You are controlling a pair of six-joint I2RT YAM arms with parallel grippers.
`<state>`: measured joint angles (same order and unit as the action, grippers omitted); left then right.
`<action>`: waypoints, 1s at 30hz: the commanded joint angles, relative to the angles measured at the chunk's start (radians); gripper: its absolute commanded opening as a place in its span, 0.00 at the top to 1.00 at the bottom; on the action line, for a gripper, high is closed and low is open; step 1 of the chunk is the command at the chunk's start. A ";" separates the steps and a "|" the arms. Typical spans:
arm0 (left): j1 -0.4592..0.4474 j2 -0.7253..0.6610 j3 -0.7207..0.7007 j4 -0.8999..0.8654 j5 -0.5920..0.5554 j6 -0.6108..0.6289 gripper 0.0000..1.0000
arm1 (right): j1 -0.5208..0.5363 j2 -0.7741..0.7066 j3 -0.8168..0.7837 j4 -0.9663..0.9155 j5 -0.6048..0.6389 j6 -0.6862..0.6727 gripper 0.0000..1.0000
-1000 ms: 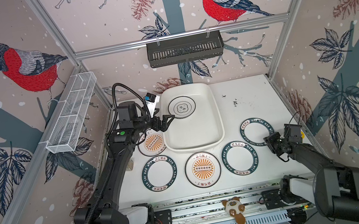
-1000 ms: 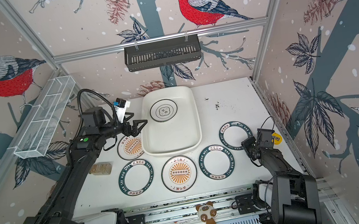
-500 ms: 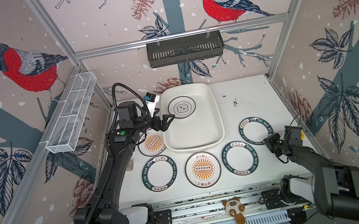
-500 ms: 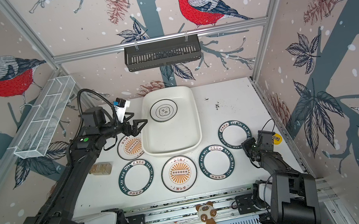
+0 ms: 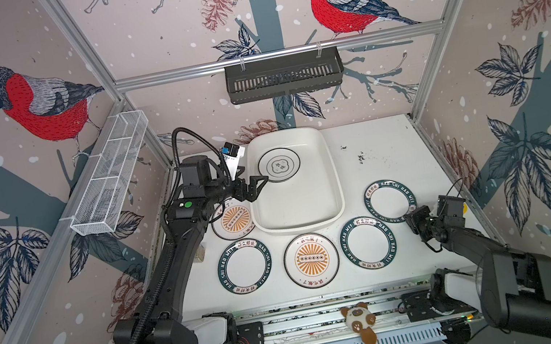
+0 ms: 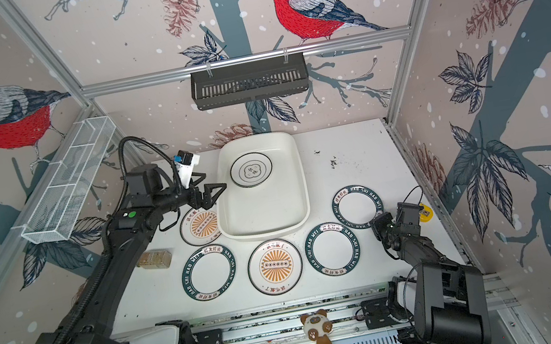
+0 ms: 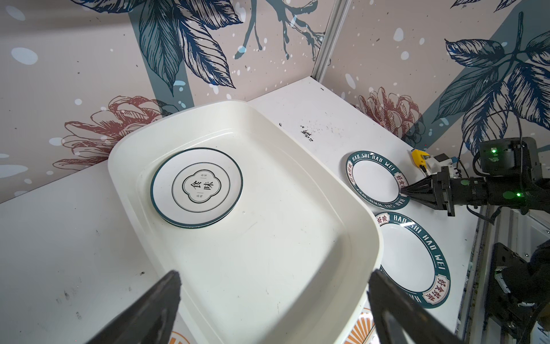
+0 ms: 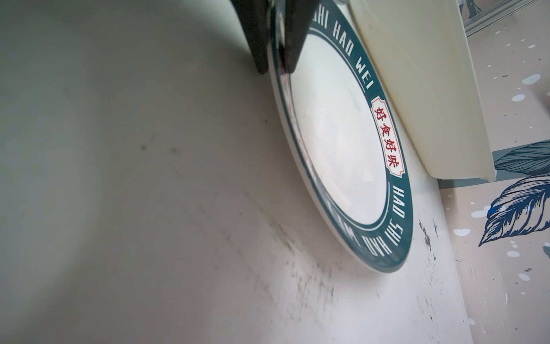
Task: Place the plates into the plastic bin on the countertop
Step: Pick up the plate from the middle-right of the table.
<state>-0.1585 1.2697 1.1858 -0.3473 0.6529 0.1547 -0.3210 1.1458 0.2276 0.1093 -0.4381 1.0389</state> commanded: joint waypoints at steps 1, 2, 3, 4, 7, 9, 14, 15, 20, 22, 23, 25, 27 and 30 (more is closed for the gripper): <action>-0.001 -0.003 0.004 0.031 0.020 -0.003 0.03 | -0.001 -0.001 -0.010 -0.123 0.035 -0.011 0.93; -0.001 -0.003 0.003 0.030 0.020 -0.004 0.03 | -0.001 -0.006 -0.008 -0.122 0.034 -0.010 0.94; -0.001 -0.002 0.004 0.030 0.020 -0.004 0.03 | -0.003 -0.009 -0.008 -0.122 0.032 -0.011 0.95; -0.001 -0.003 0.003 0.031 0.020 -0.004 0.03 | -0.003 -0.015 -0.008 -0.120 0.030 -0.008 0.95; -0.001 -0.002 0.006 0.033 0.022 -0.007 0.03 | -0.006 -0.035 -0.013 -0.100 0.019 0.005 0.96; -0.001 -0.003 0.006 0.033 0.022 -0.009 0.03 | -0.009 -0.049 -0.021 -0.076 0.005 0.022 0.96; -0.002 -0.003 0.008 0.033 0.021 -0.010 0.03 | -0.010 -0.075 -0.030 -0.026 -0.019 0.049 0.96; -0.002 -0.004 0.008 0.035 0.022 -0.010 0.03 | -0.010 -0.079 -0.028 -0.026 -0.021 0.049 0.96; -0.002 -0.006 0.008 0.036 0.023 -0.014 0.03 | -0.013 -0.101 -0.017 -0.018 -0.025 0.060 0.97; -0.002 -0.005 0.011 0.037 0.022 -0.014 0.03 | -0.012 -0.111 -0.016 -0.007 -0.030 0.071 0.97; -0.003 -0.006 0.010 0.036 0.023 -0.015 0.03 | -0.012 -0.116 -0.013 -0.002 -0.032 0.076 0.97; -0.002 -0.007 0.011 0.036 0.023 -0.015 0.03 | -0.011 -0.125 -0.005 0.000 -0.034 0.080 0.98; -0.004 -0.007 0.014 0.036 0.021 -0.015 0.03 | -0.011 -0.135 0.004 0.003 -0.034 0.082 0.98; -0.004 -0.005 0.013 0.036 0.021 -0.015 0.03 | -0.011 -0.142 0.022 0.008 -0.034 0.088 0.98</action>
<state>-0.1604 1.2678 1.1904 -0.3401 0.6533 0.1337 -0.3313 1.0126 0.2317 0.0956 -0.4686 1.1137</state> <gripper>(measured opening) 0.972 0.077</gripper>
